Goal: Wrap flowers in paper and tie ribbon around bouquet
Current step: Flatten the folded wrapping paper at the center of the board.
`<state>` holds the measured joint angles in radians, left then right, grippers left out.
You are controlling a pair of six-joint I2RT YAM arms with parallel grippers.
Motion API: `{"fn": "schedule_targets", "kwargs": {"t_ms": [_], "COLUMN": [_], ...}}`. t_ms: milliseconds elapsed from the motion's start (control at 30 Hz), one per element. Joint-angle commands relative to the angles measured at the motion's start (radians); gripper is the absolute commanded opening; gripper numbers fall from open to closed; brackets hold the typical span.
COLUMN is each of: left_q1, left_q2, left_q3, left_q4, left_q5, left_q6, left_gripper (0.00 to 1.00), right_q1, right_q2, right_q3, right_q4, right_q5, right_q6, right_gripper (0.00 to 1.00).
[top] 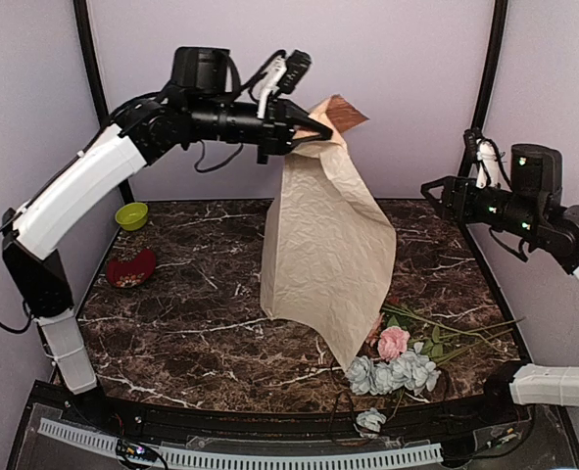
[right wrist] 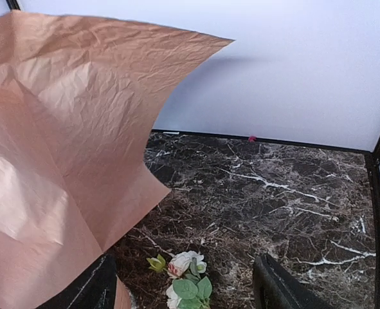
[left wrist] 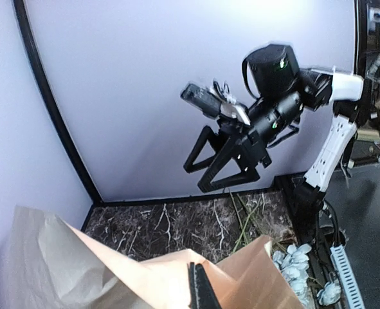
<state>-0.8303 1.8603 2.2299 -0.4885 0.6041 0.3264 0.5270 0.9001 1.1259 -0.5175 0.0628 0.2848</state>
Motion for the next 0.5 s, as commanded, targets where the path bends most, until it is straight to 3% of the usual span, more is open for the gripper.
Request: {"fn": "schedule_targets", "kwargs": {"t_ms": [0,67,200,367,467], "left_q1": [0.265,0.410,0.593,0.762,0.805], "left_q2": [-0.341,-0.455,-0.553,-0.531,-0.473], "left_q3": [-0.380,-0.552,-0.738,-0.950,-1.049], "left_q4": [0.357,0.322,-0.007,-0.226,-0.274], "left_q5": [0.254,0.224,0.084,0.204,0.128], "left_q6": [-0.298,-0.310,-0.174,-0.076,-0.023], "left_gripper": [0.00,0.00,0.00,0.00,0.00], "right_q1": [-0.005,-0.005,0.005,0.074,0.105], "right_q2": [0.099,0.137,0.253,0.419,0.556], "right_q3": [0.000,-0.001,0.019,0.082,0.126], "right_q4": [0.067,0.100,0.146,0.229,0.265], "right_q5": [-0.053,-0.129,-0.245,-0.278,-0.301], "right_q6": [-0.054,-0.069,-0.092,-0.143,-0.160], "right_gripper": [0.72,0.72,0.69,0.68,0.68]}}
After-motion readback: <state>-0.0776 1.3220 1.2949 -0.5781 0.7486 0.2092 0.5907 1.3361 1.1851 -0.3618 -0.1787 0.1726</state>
